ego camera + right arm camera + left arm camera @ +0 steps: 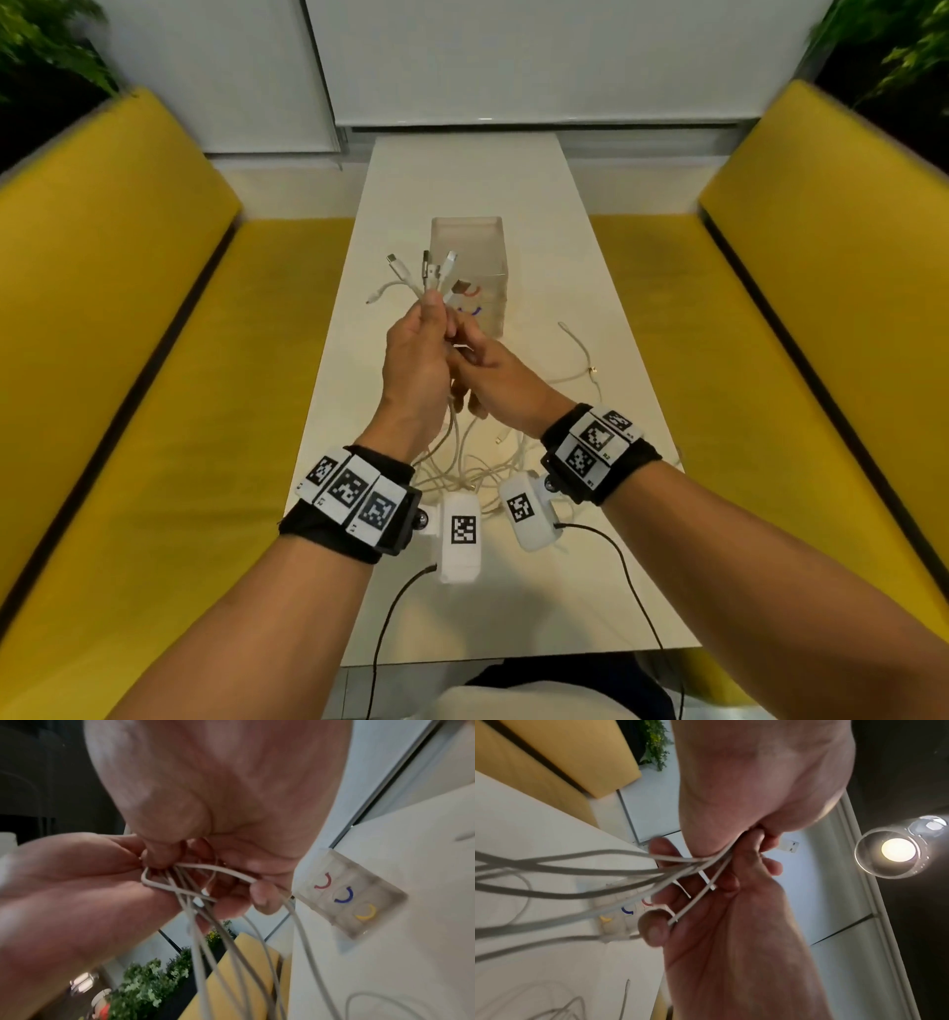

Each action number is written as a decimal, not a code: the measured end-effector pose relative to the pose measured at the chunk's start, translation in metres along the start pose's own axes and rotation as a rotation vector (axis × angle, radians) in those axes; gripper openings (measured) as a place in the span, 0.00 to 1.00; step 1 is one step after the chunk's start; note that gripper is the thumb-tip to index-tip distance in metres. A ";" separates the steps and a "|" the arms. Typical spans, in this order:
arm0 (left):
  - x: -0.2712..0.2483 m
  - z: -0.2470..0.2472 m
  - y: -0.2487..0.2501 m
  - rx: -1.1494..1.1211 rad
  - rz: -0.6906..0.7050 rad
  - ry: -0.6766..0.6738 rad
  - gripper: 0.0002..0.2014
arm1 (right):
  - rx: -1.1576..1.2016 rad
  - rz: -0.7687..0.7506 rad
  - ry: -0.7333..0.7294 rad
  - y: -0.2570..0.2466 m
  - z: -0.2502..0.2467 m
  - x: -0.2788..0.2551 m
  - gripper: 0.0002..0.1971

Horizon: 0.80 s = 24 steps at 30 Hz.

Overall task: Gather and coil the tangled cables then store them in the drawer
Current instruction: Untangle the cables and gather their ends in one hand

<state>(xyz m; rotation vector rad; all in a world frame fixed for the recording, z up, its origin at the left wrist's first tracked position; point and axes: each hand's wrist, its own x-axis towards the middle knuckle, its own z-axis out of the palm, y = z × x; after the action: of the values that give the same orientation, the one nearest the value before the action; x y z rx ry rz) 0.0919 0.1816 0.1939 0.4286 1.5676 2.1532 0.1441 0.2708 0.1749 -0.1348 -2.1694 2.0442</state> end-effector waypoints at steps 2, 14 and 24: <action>0.005 -0.004 0.003 -0.078 -0.004 -0.013 0.20 | -0.028 -0.018 -0.016 0.007 -0.005 0.002 0.05; 0.019 -0.023 0.066 -0.241 0.104 -0.003 0.22 | -0.375 0.030 -0.072 0.010 -0.024 -0.003 0.26; 0.023 -0.058 0.134 -0.290 0.237 0.006 0.23 | -0.529 0.337 -0.020 0.076 -0.037 -0.030 0.25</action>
<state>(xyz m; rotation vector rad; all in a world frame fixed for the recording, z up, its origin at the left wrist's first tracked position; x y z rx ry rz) 0.0210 0.1114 0.3036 0.5334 1.2302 2.5149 0.1764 0.3067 0.0993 -0.5759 -2.8056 1.5477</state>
